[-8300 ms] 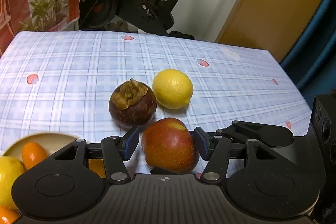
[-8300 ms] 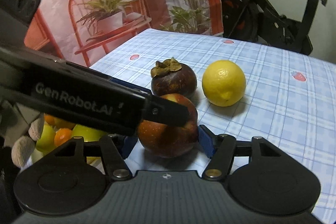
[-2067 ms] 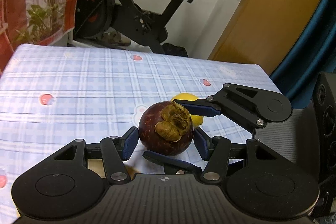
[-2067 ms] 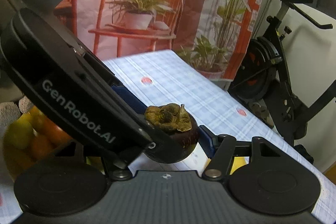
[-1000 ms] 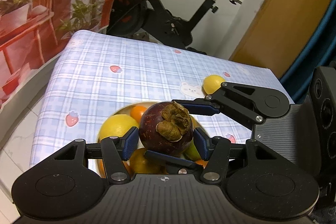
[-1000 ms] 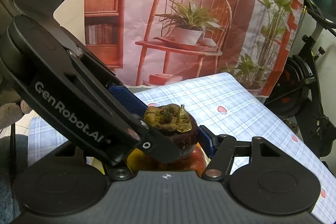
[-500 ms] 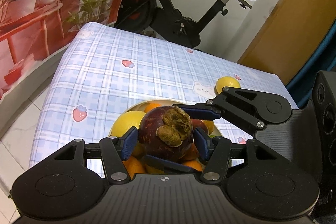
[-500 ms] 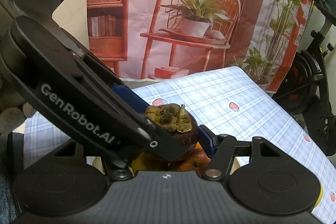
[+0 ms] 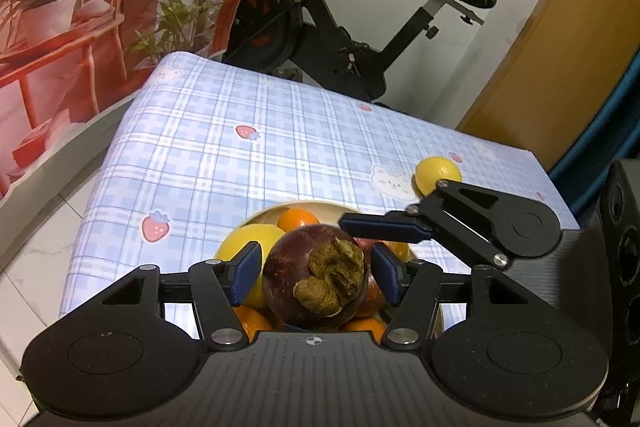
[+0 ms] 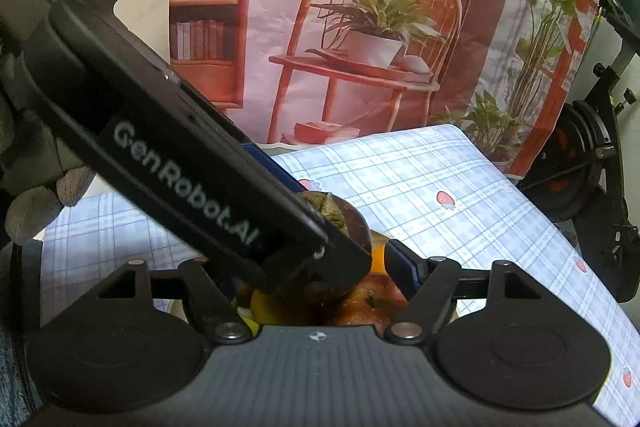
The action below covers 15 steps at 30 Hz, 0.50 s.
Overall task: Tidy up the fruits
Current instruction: 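Carry the mangosteen onto the beige plate and open both grippers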
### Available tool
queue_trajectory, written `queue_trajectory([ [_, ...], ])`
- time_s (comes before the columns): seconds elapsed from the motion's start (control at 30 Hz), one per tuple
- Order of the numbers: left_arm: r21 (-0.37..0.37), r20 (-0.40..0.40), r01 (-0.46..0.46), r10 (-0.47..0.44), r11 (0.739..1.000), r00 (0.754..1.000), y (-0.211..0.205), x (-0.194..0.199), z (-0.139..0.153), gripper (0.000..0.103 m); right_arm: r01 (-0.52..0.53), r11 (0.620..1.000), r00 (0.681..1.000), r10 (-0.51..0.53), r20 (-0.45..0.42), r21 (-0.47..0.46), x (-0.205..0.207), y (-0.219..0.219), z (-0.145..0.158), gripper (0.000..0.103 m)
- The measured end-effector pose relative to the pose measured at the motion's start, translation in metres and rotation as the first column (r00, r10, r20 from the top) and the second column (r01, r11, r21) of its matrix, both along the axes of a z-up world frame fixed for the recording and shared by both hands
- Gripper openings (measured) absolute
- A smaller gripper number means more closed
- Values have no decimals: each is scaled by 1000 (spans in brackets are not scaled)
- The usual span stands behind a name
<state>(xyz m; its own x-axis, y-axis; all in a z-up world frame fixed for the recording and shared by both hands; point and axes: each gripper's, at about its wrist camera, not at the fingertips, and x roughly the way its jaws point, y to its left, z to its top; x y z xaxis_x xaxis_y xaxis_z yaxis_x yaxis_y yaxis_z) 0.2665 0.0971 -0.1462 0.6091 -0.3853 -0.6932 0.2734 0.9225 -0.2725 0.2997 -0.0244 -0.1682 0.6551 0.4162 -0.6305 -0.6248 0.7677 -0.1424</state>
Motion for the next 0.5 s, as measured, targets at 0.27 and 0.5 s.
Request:
queue_trajectory([
  [0.27, -14, 49, -38, 39, 999, 998, -1, -4, 16, 67, -8, 999, 999, 6, 41, 37, -15, -14, 11, 79],
  [0.5, 6, 69, -43, 43, 999, 997, -18, -2, 22, 67, 26, 995, 998, -31, 58, 92, -25, -42, 18, 80],
])
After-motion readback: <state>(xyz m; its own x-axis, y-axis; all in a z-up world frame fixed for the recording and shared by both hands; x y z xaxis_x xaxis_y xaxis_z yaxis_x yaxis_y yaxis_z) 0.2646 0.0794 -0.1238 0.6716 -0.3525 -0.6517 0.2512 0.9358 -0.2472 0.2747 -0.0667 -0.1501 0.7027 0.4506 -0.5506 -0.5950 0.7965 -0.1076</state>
